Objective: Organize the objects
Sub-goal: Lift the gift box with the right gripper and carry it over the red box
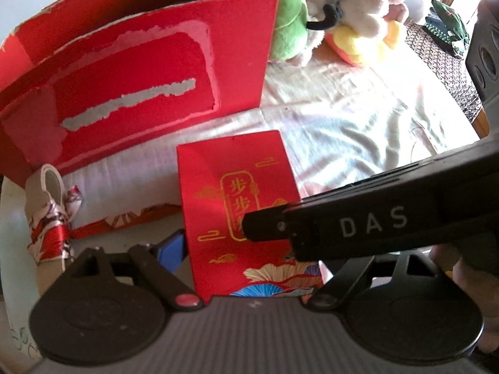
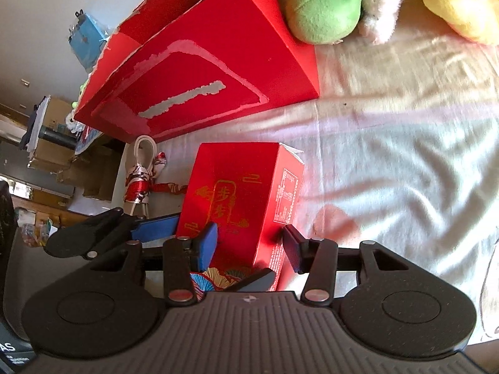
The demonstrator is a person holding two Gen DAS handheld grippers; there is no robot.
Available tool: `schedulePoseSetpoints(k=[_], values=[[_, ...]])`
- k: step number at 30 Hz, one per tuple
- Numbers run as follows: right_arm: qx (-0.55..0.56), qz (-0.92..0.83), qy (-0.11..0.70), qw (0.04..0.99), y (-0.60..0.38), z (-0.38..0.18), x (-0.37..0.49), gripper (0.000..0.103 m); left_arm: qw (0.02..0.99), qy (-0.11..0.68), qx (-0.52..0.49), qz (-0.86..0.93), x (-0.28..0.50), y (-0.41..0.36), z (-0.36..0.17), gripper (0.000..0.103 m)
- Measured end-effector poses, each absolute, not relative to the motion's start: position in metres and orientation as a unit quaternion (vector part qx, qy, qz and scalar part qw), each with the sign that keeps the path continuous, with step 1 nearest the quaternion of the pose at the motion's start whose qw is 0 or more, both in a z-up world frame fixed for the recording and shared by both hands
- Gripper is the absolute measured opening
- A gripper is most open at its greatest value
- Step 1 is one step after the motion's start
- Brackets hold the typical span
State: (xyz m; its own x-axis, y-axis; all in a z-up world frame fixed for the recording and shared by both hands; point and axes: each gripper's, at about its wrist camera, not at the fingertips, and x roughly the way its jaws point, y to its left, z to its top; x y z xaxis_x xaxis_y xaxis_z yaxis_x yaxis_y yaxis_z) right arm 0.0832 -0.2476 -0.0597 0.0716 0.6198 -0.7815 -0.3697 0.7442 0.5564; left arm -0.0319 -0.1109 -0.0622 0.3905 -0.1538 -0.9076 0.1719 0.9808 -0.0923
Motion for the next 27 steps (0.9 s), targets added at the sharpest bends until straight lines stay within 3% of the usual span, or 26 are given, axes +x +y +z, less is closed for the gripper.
schedulePoseSetpoints(k=[27], values=[[0.072, 0.418, 0.494, 0.759, -0.261, 0.010, 0.068, 0.045, 0.880, 0.465, -0.008, -0.094, -0.058, -0.123, 0.026, 0.083]])
